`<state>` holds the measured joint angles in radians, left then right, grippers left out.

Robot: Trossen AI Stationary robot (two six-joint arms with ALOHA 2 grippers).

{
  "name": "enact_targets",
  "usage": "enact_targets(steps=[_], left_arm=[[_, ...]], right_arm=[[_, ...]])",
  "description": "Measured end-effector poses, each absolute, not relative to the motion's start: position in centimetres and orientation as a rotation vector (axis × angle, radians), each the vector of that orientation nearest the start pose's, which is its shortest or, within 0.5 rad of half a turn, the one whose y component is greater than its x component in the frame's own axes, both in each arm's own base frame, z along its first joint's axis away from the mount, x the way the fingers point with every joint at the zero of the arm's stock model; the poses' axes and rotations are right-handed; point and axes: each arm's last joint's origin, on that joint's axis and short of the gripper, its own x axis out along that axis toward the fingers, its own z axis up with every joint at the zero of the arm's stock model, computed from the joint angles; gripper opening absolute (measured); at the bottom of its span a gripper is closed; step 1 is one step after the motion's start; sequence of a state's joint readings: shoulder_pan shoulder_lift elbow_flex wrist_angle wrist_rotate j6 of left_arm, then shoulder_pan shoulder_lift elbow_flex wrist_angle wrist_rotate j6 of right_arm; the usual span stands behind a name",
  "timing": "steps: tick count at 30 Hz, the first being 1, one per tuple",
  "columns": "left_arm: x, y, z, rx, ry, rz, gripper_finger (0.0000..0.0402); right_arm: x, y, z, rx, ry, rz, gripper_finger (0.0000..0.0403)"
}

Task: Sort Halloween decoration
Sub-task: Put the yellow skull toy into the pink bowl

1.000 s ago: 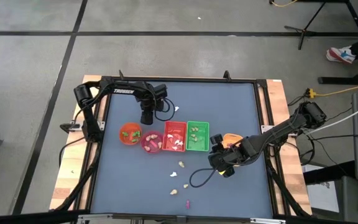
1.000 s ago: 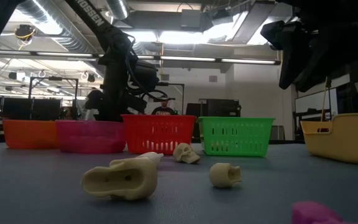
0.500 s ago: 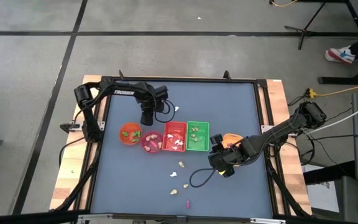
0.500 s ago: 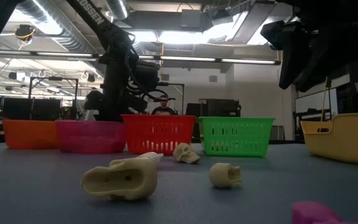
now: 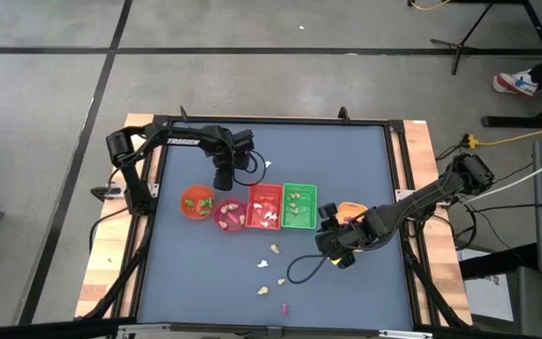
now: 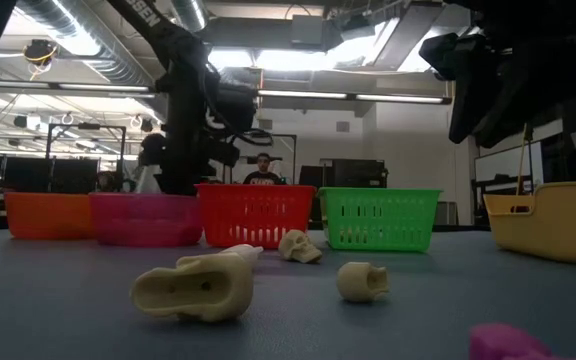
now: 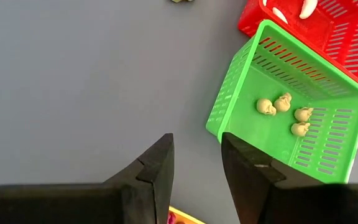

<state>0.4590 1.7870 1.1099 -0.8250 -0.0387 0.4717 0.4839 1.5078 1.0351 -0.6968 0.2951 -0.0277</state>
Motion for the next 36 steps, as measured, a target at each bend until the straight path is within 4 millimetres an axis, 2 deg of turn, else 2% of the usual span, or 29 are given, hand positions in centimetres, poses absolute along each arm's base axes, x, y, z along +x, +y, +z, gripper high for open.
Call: enact_targets(steps=[8, 17, 29, 36], left_arm=[[27.8, 12.1, 18.2, 0.065, 1.479, 0.055, 0.0096], [27.9, 7.5, 20.4, 0.058, 1.457, 0.039, 0.0096], [28.7, 1.0, 20.9, -0.001, 1.425, 0.052, 0.0096], [28.8, -1.9, 20.9, 0.014, 1.411, 0.032, 0.0097]], right_arm=[[25.7, 12.6, 22.1, -0.469, 1.082, 0.182, 0.0134], [25.8, 12.6, 22.2, -0.466, 1.074, 0.182, 0.0134], [25.9, 12.7, 22.2, -0.460, 1.060, 0.183, 0.0134], [25.9, 12.7, 22.2, -0.460, 1.060, 0.183, 0.0134]])
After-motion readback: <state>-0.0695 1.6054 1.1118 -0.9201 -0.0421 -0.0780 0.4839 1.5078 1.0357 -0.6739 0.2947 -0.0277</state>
